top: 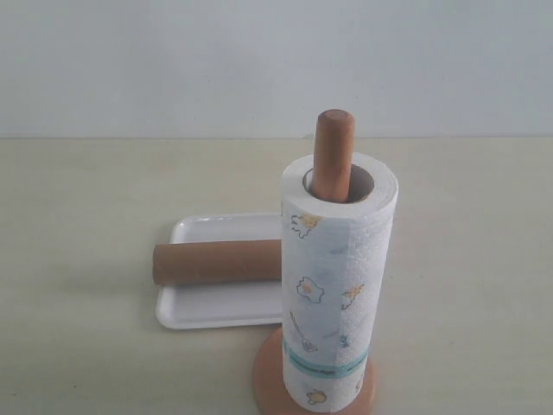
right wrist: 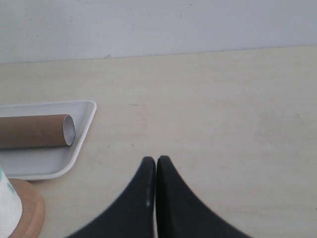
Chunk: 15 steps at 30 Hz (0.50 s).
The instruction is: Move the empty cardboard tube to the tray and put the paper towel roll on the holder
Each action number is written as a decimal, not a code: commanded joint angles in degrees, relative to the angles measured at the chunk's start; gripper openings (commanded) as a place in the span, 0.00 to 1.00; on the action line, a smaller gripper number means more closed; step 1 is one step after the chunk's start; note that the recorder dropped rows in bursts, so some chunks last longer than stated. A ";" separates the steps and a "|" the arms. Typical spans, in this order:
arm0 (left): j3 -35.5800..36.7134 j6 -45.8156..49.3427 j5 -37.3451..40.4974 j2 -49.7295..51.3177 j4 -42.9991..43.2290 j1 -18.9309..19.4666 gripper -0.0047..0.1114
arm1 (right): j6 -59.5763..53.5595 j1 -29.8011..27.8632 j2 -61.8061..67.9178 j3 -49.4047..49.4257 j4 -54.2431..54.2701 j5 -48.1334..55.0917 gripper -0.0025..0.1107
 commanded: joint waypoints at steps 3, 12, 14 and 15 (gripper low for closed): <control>0.20 -0.25 0.95 -0.23 -0.03 0.21 0.08 | -0.41 -0.31 -0.28 -0.03 -0.22 -0.06 0.02; 0.20 -0.25 0.97 -0.23 0.44 0.21 0.08 | -0.41 -0.31 -0.28 -0.03 -0.22 -0.06 0.02; 0.20 -0.25 0.97 -0.23 0.44 0.21 0.08 | -0.41 -0.31 -0.28 -0.03 -0.22 -0.06 0.02; 0.20 -0.25 0.97 -0.23 0.44 0.21 0.08 | -0.41 -0.31 -0.28 -0.03 -0.22 -0.06 0.02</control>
